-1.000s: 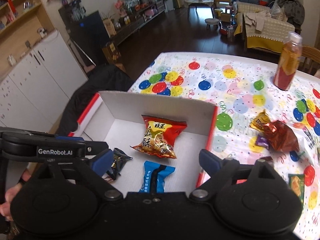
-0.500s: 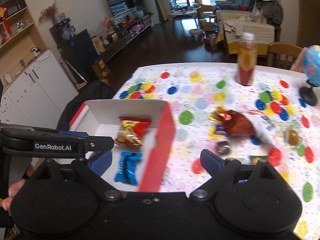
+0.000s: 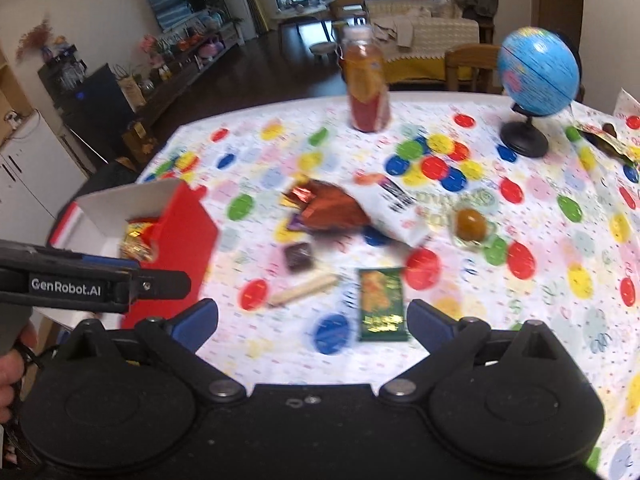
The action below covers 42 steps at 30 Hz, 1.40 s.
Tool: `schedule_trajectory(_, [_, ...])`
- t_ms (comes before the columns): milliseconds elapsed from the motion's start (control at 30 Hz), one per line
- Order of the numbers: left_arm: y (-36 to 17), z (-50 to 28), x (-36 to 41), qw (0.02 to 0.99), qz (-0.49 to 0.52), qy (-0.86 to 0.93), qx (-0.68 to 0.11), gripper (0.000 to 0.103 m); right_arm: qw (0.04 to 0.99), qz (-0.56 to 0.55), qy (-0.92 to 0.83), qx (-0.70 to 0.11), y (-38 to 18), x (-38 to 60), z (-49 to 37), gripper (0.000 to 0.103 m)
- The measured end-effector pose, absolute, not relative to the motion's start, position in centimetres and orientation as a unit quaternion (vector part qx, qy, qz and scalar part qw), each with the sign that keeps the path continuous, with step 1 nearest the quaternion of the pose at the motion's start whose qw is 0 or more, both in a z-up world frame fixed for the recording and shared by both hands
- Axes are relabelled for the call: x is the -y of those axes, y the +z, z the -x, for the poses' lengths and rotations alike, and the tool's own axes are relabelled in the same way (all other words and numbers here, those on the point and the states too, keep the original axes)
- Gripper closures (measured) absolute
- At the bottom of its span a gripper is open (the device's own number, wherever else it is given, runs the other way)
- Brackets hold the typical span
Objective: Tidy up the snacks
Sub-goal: 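Move both tools back toward the green cracker pack and sausage stick, then grasp the green cracker pack with the right tool while the left grasps the sausage stick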
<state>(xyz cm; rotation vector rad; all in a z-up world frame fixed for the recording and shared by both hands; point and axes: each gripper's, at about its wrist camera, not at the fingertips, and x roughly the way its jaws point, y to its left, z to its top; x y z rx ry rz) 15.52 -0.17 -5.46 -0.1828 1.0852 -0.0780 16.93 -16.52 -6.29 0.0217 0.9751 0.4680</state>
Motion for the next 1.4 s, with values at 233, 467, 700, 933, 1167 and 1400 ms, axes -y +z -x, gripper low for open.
schedule_trajectory(233, [-8.1,-19.1,4.3,0.833,0.052,-0.034,-0.55,0.034,0.843,0.018,0.221,-0.49,-9.4,19.1,-18.8,0.003])
schedule_trajectory(467, [-11.3,-22.1,6.2,0.815,0.021,-0.021,-0.579,0.034,0.827,0.026,0.221,-0.516,-12.4,19.6,-21.0,0.008])
schedule_trajectory(700, [-14.3,-24.7,6.8,0.797,0.004,-0.02,-0.604,0.034,0.817,0.043,0.231,-0.526,-14.5,18.3,-23.0,0.018])
schedule_trajectory(933, [-15.9,-25.7,6.7,0.794,-0.02,-0.028,-0.607,0.035,0.808,0.062,0.242,-0.534,-16.2,16.5,-24.4,0.032])
schedule_trajectory(1167, [-17.1,-26.2,5.7,0.789,-0.007,-0.04,-0.613,0.046,0.803,0.075,0.24,-0.541,-17.3,15.3,-25.0,0.049])
schedule_trajectory(1400, [-17.7,-26.1,5.5,0.787,-0.004,-0.057,-0.614,0.057,0.805,0.096,0.224,-0.54,-17.8,14.6,-25.3,0.05])
